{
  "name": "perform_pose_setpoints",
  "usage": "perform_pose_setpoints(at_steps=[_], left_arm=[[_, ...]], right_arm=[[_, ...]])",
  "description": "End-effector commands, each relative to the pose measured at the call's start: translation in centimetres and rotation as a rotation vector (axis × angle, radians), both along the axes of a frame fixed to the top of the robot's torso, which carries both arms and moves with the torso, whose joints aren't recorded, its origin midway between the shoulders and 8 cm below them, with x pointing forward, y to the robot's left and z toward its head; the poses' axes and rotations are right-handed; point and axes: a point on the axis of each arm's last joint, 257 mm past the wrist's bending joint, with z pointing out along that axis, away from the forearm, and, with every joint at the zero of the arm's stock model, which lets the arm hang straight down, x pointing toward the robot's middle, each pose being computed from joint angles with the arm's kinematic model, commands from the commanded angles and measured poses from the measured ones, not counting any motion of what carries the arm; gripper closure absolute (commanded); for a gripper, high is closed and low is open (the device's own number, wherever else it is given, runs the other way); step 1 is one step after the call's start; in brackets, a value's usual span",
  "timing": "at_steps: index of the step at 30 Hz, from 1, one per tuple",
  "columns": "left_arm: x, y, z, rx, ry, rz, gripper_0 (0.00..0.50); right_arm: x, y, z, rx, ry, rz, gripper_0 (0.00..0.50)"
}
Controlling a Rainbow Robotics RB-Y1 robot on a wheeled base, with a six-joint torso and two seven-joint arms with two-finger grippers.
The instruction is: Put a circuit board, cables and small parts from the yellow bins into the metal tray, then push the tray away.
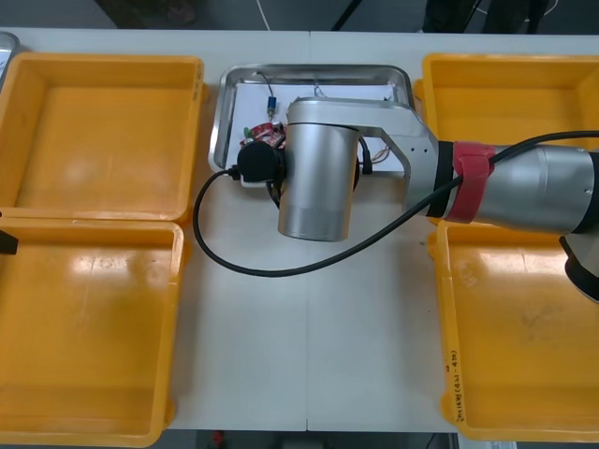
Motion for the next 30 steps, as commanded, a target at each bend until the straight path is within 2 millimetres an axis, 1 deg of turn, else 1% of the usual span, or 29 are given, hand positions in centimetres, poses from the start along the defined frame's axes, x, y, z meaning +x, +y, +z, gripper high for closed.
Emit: perform_pose_setpoints(at_steps=[1, 10, 18, 22, 30], left_arm=[[-0.4, 1.3, 1.3, 0.042, -0.015, 0.025, 0.000], [-0.4, 1.3, 1.3, 0.042, -0.015, 0.025, 0.000], [-0.4, 1.3, 1.3, 0.042, -0.015, 0.025, 0.000], [-0.4, 1.3, 1.3, 0.042, -0.015, 0.025, 0.000], [-0.4, 1.3, 1.3, 0.042, -0.015, 0.025, 0.000]], right_arm=[[0.8, 2.7, 2.2, -0.022, -0.052, 0.063, 0.500], [1.7, 3.1, 2.5, -0.015, -0.046, 0.076, 0.500], [2.8, 3.0, 2.9, -0.012, -0.057, 0.082, 0.500], [3.6, 2.8, 3.2, -0.012, -0.069, 0.084, 0.500], [5.0, 2.9, 3.1, -0.013, -0.082, 0.075, 0.500]])
